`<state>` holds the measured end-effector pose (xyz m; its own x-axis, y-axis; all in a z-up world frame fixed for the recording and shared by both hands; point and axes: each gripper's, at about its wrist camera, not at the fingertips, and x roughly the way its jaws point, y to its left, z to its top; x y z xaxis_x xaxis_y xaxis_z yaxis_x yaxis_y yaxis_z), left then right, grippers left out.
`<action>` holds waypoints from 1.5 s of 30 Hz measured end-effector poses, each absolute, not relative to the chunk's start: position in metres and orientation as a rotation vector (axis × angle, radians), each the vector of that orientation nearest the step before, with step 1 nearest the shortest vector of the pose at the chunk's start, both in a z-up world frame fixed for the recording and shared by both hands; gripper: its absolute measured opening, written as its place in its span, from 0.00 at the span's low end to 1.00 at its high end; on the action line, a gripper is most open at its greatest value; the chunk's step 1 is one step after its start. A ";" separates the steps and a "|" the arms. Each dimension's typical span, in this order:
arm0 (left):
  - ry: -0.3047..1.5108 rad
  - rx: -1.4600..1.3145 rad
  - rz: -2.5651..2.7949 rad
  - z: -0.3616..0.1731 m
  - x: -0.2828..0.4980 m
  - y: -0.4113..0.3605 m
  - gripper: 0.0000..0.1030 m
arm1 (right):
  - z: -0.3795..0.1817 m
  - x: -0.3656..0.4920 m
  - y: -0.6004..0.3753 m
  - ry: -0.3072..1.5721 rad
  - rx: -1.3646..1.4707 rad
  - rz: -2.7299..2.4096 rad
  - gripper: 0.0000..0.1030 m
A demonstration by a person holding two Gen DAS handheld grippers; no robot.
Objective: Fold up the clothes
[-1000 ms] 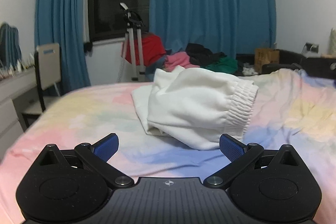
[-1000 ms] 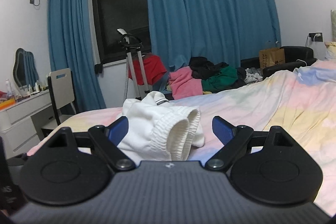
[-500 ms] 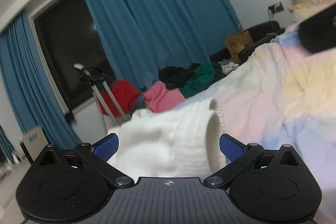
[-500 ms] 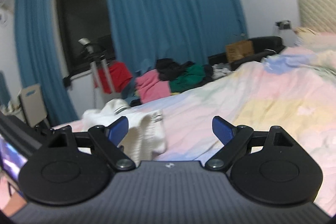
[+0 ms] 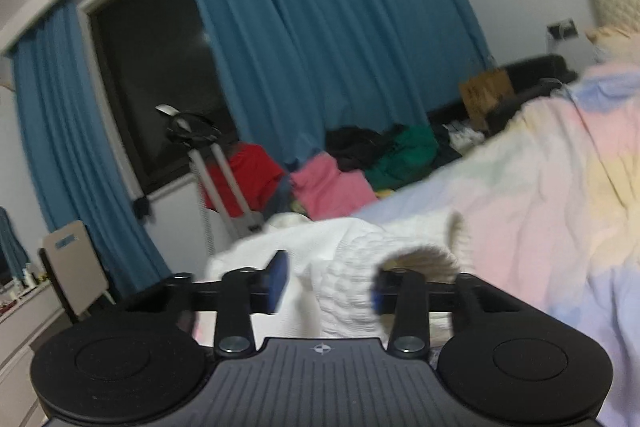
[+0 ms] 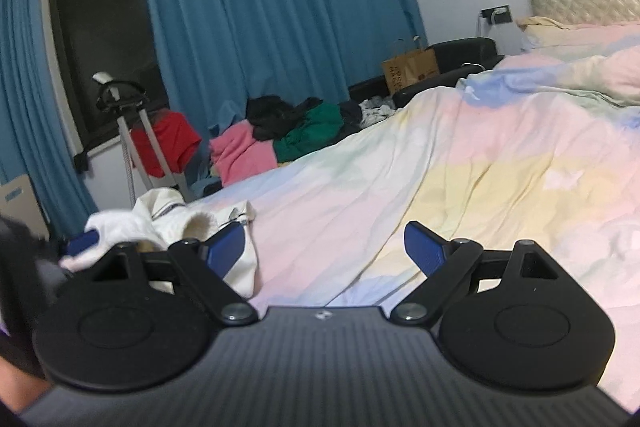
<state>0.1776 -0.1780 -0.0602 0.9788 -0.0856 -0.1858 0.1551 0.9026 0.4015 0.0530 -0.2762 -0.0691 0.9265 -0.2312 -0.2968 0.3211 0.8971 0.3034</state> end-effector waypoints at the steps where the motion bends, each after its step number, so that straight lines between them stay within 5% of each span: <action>1: 0.143 0.399 -0.124 -0.054 0.177 -0.170 0.28 | -0.070 0.054 -0.273 0.263 0.346 -0.284 0.85; 5: 0.081 0.270 -0.153 -0.019 0.163 -0.125 0.17 | -0.071 0.057 -0.266 0.276 0.323 -0.251 0.85; 15: 0.115 0.055 -0.197 0.067 0.131 0.032 0.14 | -0.061 0.050 -0.232 0.305 0.257 -0.137 0.85; 33: 0.401 -0.259 -0.001 -0.013 0.190 0.220 0.13 | -0.106 0.066 -0.074 0.570 -0.139 0.289 0.80; 35: 0.407 -0.229 0.012 -0.019 0.192 0.221 0.15 | -0.110 0.074 -0.065 0.560 -0.150 0.281 0.70; 39: 0.419 -0.169 0.039 -0.030 0.196 0.224 0.16 | -0.111 0.105 -0.066 0.587 0.057 0.225 0.67; 45: 0.470 -0.138 0.037 -0.037 0.210 0.206 0.22 | -0.116 0.121 -0.069 0.627 0.119 0.179 0.31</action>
